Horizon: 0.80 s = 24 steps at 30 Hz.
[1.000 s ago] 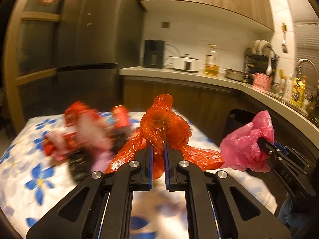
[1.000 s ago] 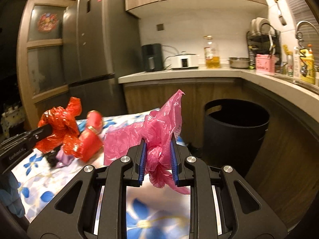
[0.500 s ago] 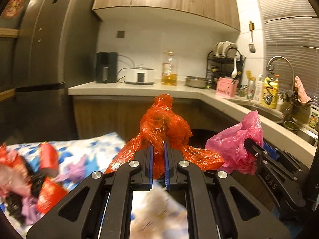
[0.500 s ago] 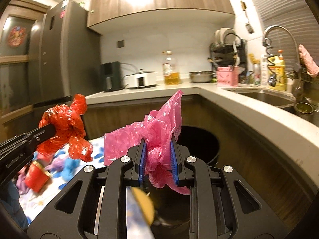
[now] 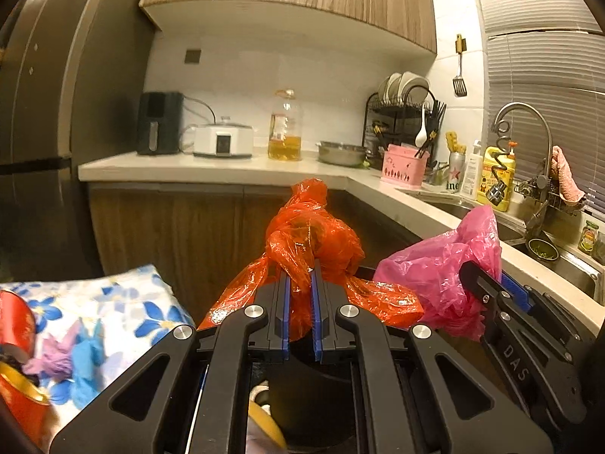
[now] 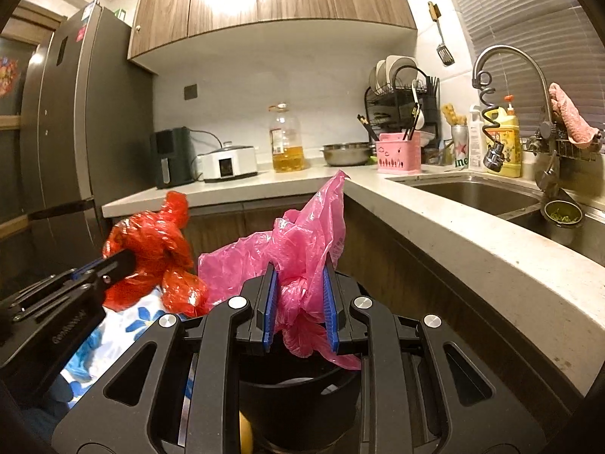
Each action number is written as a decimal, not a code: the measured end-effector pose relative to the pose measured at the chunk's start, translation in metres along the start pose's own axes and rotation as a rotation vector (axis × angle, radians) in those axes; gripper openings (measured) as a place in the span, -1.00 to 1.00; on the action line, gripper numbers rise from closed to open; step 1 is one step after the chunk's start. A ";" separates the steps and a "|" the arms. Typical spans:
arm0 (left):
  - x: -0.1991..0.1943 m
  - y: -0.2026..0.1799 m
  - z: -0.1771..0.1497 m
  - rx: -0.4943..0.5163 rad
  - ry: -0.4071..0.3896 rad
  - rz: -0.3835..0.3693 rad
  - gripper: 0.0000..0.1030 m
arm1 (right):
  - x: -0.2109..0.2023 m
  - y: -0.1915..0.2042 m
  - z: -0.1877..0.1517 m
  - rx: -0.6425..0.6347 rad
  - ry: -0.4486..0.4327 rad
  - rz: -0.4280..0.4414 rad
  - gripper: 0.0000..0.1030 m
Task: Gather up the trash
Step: 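Carry both bags over the black bin and open both tools to drop them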
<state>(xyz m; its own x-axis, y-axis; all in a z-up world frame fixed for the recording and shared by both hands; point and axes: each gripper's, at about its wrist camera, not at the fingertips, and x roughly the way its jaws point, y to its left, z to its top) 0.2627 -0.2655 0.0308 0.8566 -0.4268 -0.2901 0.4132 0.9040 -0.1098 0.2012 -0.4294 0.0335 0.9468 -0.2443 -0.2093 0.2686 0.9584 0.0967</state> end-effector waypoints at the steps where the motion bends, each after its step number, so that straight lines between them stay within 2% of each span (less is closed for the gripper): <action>1: 0.006 -0.001 -0.001 -0.003 0.008 -0.010 -0.83 | 0.002 0.001 -0.001 -0.003 0.003 -0.001 -0.60; 19: 0.054 -0.010 -0.010 0.017 0.063 -0.063 -0.77 | 0.040 -0.007 -0.010 0.000 0.058 0.029 -0.56; 24: 0.061 -0.011 -0.015 0.029 0.078 -0.067 -0.68 | 0.047 -0.009 -0.013 -0.004 0.077 0.036 -0.52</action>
<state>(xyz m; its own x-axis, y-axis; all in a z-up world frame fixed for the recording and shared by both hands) 0.3058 -0.3017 -0.0001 0.8004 -0.4821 -0.3563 0.4788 0.8718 -0.1039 0.2409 -0.4479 0.0105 0.9395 -0.1974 -0.2799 0.2336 0.9670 0.1021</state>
